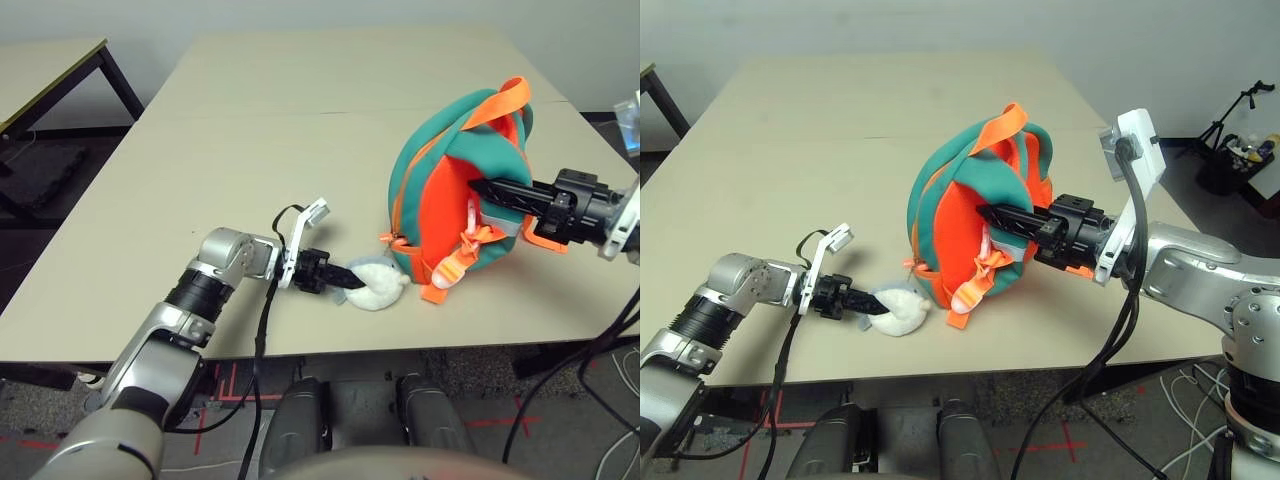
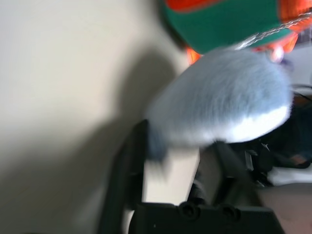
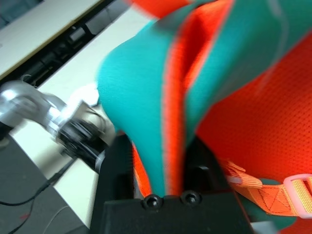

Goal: Put the pencil case into the backpack and zip it.

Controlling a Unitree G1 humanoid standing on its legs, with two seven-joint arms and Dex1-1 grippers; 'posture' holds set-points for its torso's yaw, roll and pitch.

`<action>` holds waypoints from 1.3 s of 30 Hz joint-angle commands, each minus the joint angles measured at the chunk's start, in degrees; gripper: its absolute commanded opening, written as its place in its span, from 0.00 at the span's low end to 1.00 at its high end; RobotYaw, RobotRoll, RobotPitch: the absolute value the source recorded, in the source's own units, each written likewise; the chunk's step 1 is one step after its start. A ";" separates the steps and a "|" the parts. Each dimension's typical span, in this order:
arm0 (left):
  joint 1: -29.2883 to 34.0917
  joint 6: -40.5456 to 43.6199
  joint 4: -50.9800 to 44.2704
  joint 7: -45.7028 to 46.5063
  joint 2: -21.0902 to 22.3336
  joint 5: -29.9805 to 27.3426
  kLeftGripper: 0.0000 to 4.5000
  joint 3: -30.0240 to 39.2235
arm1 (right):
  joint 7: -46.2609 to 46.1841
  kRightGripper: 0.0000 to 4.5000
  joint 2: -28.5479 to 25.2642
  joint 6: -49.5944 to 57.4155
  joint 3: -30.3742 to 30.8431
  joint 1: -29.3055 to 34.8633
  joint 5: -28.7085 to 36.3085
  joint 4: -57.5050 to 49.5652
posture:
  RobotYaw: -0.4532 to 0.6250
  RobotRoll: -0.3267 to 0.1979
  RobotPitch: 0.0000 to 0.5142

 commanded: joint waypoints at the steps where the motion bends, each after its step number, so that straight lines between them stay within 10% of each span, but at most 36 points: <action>1: -2.66 10.34 -8.54 -1.27 5.01 -7.98 0.80 9.07 | 3.31 0.64 -3.24 3.01 -1.83 0.47 -0.79 1.69 | 0.36 0.62 0.14; 4: -5.35 15.53 -9.95 -2.32 10.96 -16.85 1.00 15.48 | 5.33 0.85 -7.53 6.82 -3.75 1.02 1.30 4.57 | 0.38 0.62 0.13; 8: -7.43 15.72 -4.85 3.34 15.90 -25.78 1.00 23.58 | 9.45 0.99 -16.21 15.78 -10.00 4.31 4.76 10.74 | 0.41 0.62 0.11; 14: -5.40 7.04 2.93 29.63 7.66 -15.98 1.00 42.68 | 17.02 0.99 -21.43 18.41 -18.27 8.47 -7.79 24.81 | 0.43 0.62 0.10; 27: 6.77 -46.67 13.94 39.52 -3.71 13.70 1.00 37.71 | 16.45 0.99 1.53 -23.27 -0.89 -9.90 -47.29 44.00 | 0.42 0.62 0.11; 39: 4.67 -84.66 33.85 45.40 -9.64 29.31 1.00 31.96 | 14.19 0.99 20.13 -60.53 -2.90 -9.88 -63.86 64.99 | 0.39 0.62 0.14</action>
